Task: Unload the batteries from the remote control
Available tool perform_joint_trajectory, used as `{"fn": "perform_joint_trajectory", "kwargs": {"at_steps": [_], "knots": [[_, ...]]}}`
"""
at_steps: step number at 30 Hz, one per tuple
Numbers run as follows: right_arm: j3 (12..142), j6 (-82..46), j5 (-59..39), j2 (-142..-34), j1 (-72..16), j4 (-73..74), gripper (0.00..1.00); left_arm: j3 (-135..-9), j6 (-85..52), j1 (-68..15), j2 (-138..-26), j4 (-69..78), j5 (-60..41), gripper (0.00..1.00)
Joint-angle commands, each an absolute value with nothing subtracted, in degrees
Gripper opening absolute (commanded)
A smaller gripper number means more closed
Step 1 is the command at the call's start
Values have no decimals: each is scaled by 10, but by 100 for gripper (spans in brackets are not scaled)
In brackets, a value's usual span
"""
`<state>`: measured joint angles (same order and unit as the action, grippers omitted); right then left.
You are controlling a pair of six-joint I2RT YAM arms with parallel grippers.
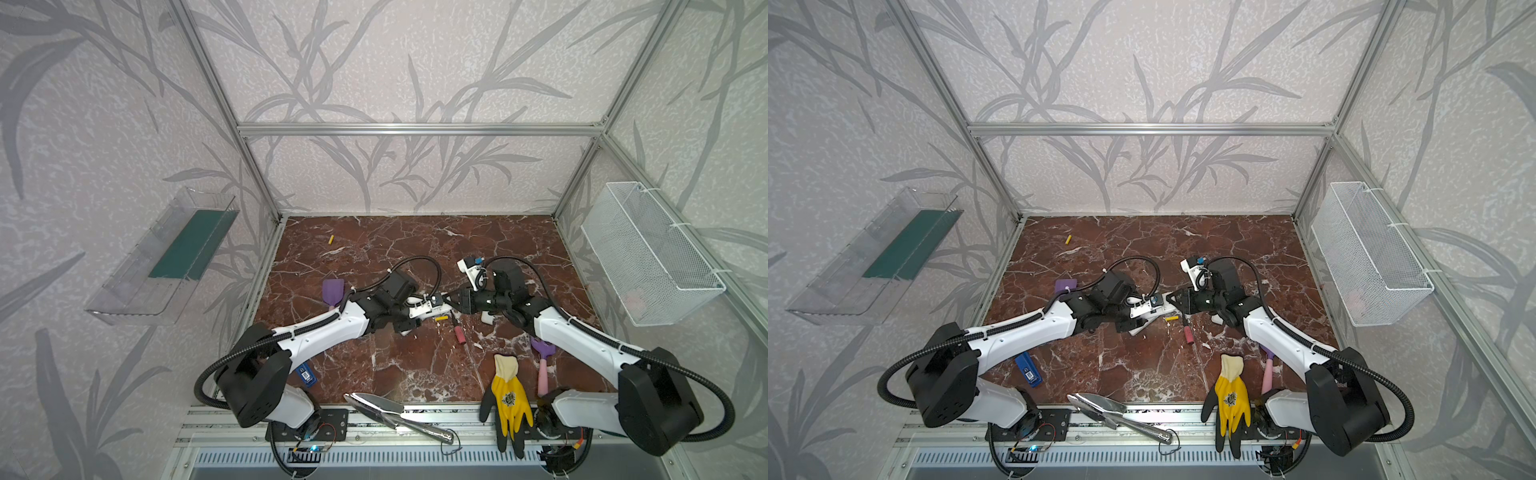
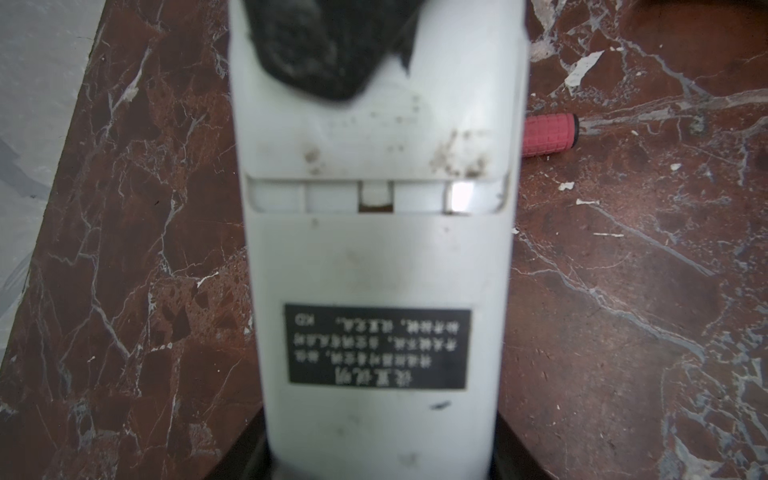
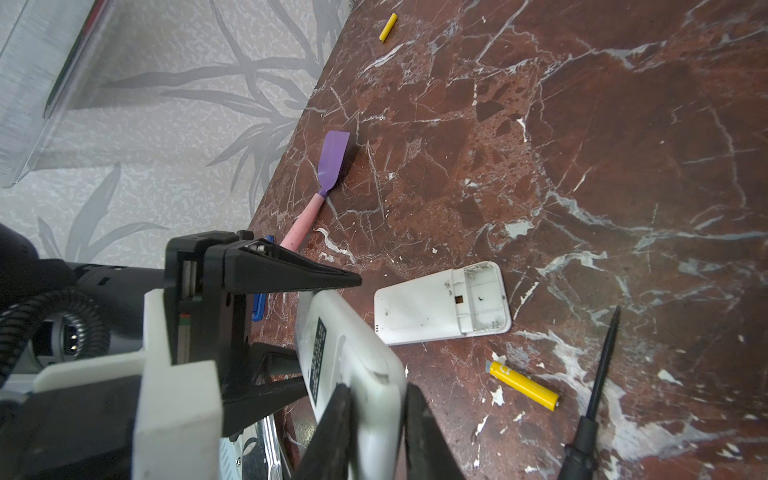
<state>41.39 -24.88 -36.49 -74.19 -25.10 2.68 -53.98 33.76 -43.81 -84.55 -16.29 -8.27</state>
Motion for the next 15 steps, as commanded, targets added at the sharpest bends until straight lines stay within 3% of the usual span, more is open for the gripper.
{"fn": "perform_joint_trajectory", "kwargs": {"at_steps": [1,5,15], "knots": [[416,-235,-357,-724,-249,13,23,-556,313,-429,-850,-183,-81,0],[417,-241,-358,-724,-249,12,28,-551,309,-427,-850,-174,-80,0],[417,-258,-372,-744,-249,39,29,-547,300,-424,-843,-146,-93,0]]}}
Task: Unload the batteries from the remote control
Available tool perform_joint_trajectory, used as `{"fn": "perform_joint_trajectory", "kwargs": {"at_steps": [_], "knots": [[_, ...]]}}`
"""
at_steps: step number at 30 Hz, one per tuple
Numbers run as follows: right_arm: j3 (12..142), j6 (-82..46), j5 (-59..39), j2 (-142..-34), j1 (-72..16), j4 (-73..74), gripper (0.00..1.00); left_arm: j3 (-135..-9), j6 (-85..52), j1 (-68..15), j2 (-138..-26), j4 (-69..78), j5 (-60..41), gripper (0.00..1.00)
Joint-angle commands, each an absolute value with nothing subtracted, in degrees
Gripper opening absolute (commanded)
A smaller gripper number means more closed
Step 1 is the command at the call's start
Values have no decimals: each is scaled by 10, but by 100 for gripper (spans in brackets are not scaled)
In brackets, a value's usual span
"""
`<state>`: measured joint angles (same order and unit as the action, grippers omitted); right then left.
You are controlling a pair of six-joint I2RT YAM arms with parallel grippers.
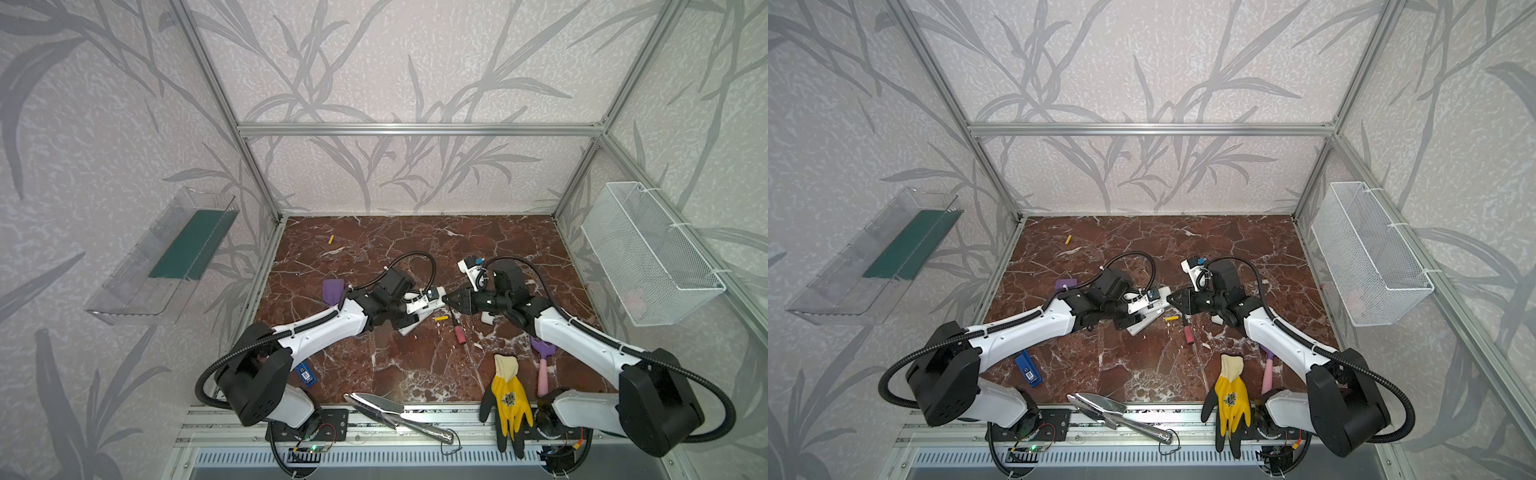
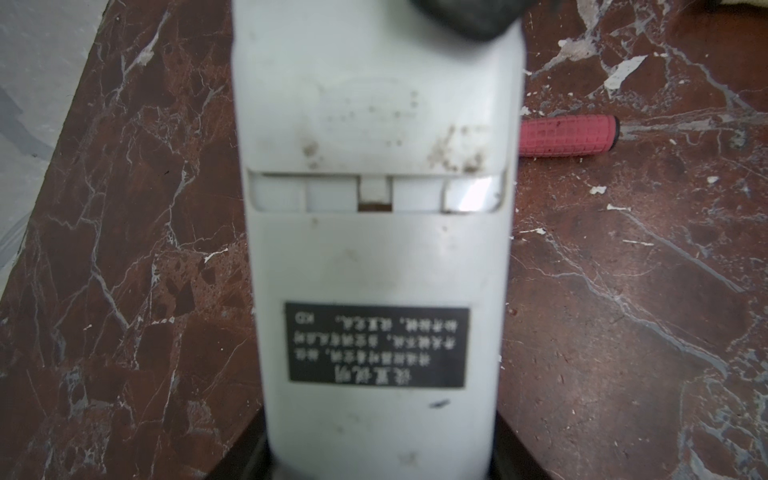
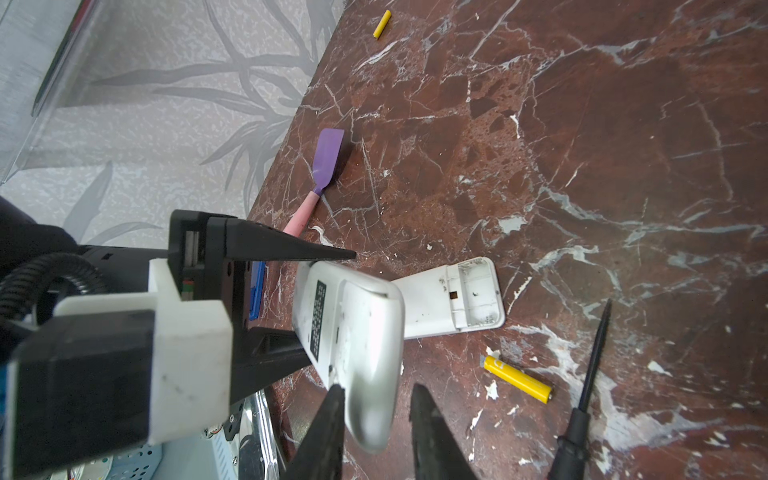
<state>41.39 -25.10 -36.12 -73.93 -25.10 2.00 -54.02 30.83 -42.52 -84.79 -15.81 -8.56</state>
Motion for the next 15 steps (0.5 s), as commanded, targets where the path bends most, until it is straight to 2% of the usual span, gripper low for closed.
{"fn": "perform_joint_trajectory", "kwargs": {"at_steps": [1,7,15], "knots": [[418,-261,-375,-748,-249,46,31,-548,299,-424,-845,-147,-95,0],[422,-274,-386,-772,-249,76,32,-546,298,-424,-846,-150,-97,0],[412,-284,-372,-763,-234,92,21,-540,297,-422,-845,-154,-100,0]]}}
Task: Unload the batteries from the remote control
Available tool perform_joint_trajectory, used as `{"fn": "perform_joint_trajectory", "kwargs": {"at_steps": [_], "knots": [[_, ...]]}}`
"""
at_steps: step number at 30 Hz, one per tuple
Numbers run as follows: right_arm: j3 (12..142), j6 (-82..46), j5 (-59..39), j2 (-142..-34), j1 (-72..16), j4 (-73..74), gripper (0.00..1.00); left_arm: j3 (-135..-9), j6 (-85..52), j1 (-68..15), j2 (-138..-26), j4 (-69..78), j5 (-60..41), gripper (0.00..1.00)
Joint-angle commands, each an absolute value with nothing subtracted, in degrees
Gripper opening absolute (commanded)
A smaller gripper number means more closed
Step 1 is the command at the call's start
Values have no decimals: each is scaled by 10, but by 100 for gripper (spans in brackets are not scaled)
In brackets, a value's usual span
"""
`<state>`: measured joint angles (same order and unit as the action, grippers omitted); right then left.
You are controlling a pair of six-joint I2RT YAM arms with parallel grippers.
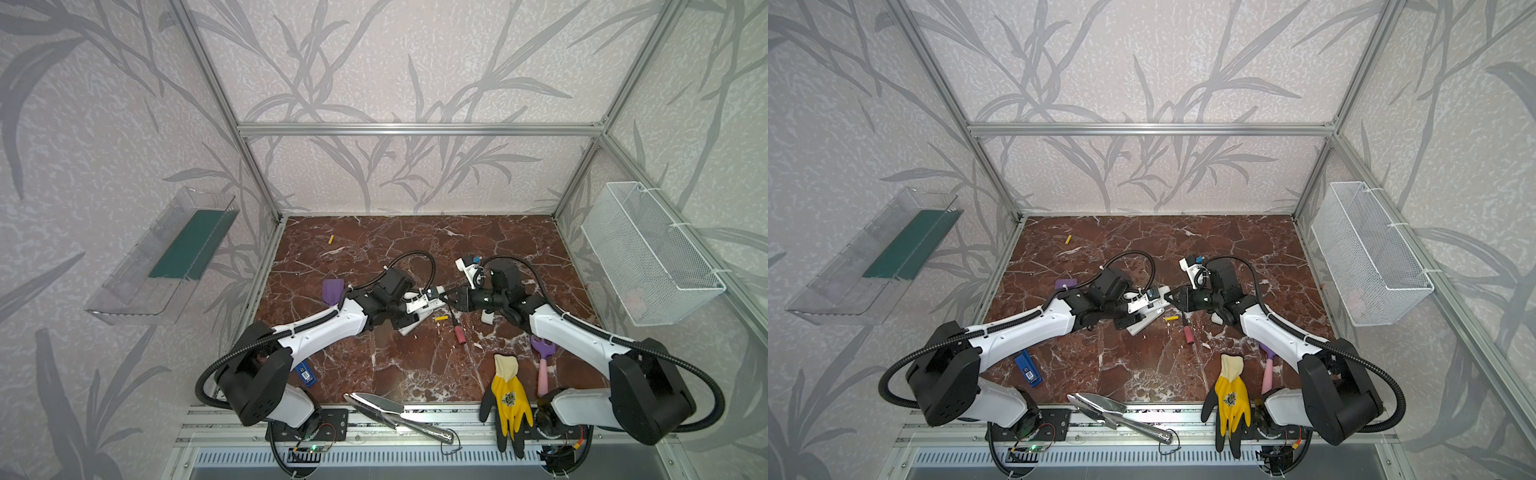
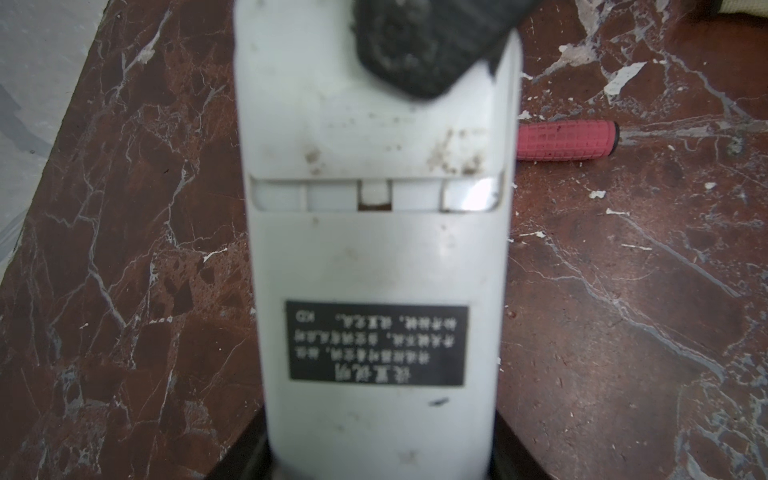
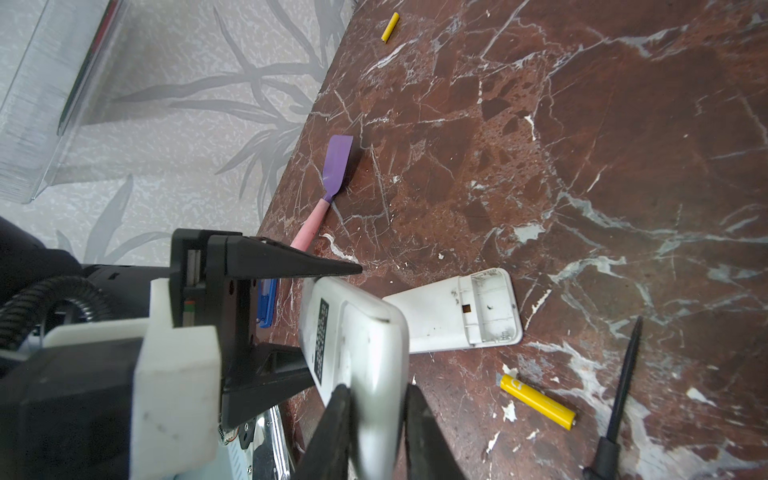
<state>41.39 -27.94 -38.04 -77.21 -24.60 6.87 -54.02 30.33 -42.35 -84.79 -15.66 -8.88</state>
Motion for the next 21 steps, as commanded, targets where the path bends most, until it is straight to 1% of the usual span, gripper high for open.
{"fn": "perform_joint_trajectory", "kwargs": {"at_steps": [1,21], "knots": [[411,-284,-371,-760,-231,91,21,-539,297,-420,-845,-154,-100,0],[410,-267,-364,-731,-226,87,21,-549,290,-418,-855,-181,-109,0]]}}
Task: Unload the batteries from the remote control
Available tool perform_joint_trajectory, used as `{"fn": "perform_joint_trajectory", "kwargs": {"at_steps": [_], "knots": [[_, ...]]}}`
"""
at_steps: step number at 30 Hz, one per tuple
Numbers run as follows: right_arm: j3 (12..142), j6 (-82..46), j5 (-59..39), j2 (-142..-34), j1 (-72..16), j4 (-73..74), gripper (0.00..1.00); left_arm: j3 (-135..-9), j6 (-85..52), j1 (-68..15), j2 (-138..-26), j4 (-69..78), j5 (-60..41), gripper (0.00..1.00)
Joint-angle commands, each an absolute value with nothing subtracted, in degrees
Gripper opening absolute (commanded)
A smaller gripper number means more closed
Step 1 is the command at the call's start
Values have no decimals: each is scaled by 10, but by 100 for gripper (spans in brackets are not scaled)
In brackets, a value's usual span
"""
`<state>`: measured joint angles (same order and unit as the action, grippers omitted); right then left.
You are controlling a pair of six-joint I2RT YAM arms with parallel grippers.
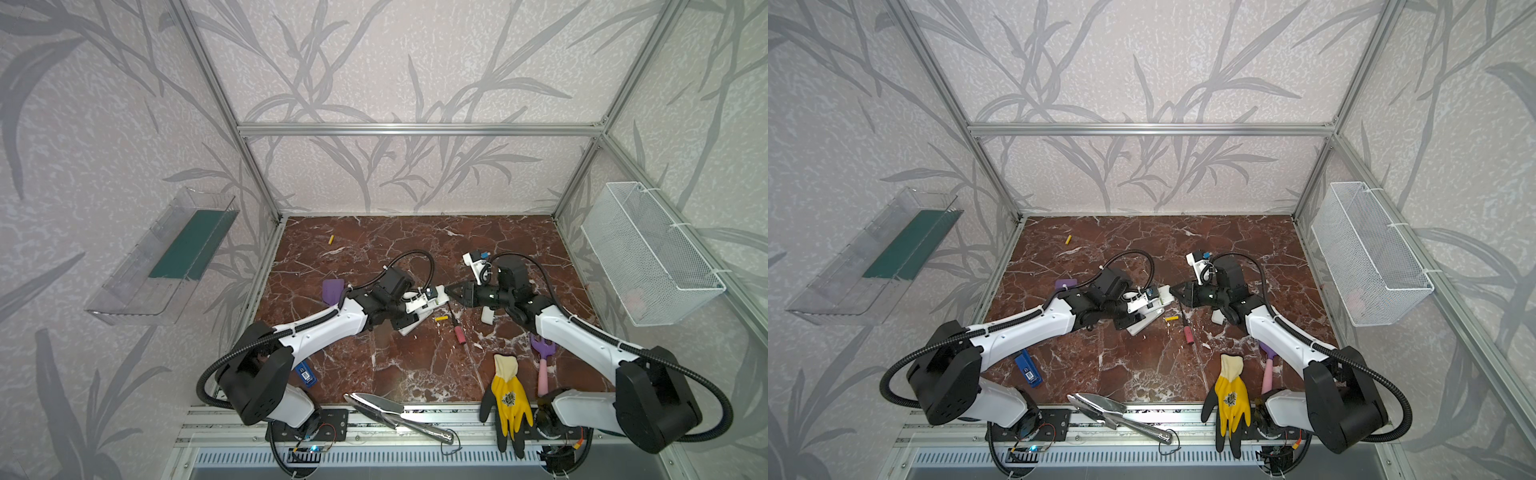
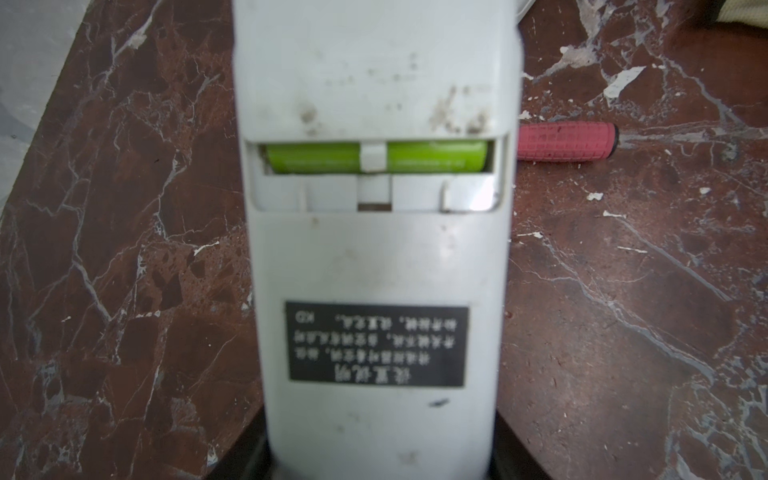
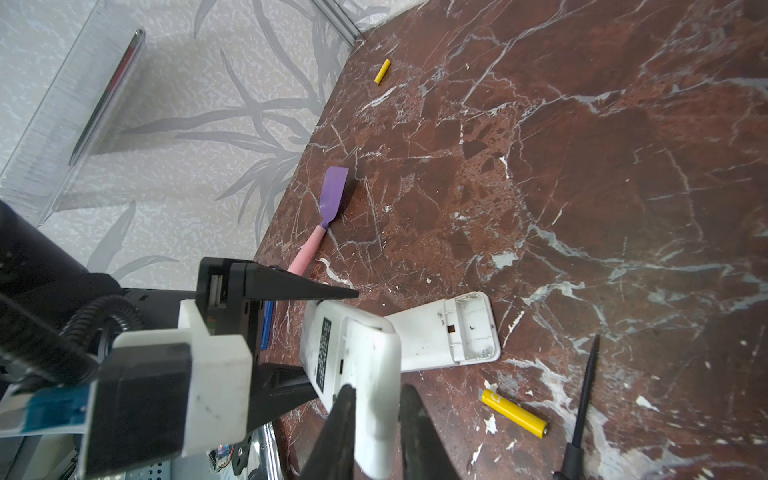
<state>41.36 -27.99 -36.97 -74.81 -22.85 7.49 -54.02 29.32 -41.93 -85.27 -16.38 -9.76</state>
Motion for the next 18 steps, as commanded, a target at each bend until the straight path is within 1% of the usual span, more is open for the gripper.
{"fn": "perform_joint_trajectory", "kwargs": {"at_steps": [1,3,5,7,8,9,10,12,14,18], "knots": [[411,-266,-362,-730,-226,85,20,-548,290,-418,-854,-181,-108,0],[412,-265,-363,-731,-226,85,17,-547,290,-418,-853,-180,-107,0],[411,-270,-373,-738,-226,94,15,-545,288,-419,-851,-175,-110,0],[409,-278,-383,-746,-225,109,16,-545,287,-418,-851,-171,-111,0],[408,-283,-387,-749,-226,116,19,-545,287,-418,-852,-171,-111,0],[406,-286,-388,-750,-226,122,27,-546,287,-419,-852,-171,-110,0],[403,-287,-387,-750,-226,124,32,-546,287,-418,-853,-171,-110,0],[403,-287,-383,-750,-226,123,38,-545,287,-418,-853,-172,-108,0],[404,-285,-383,-753,-226,119,40,-544,288,-419,-852,-170,-106,0],[408,-285,-383,-768,-226,114,42,-543,287,-418,-850,-167,-106,0]]}}
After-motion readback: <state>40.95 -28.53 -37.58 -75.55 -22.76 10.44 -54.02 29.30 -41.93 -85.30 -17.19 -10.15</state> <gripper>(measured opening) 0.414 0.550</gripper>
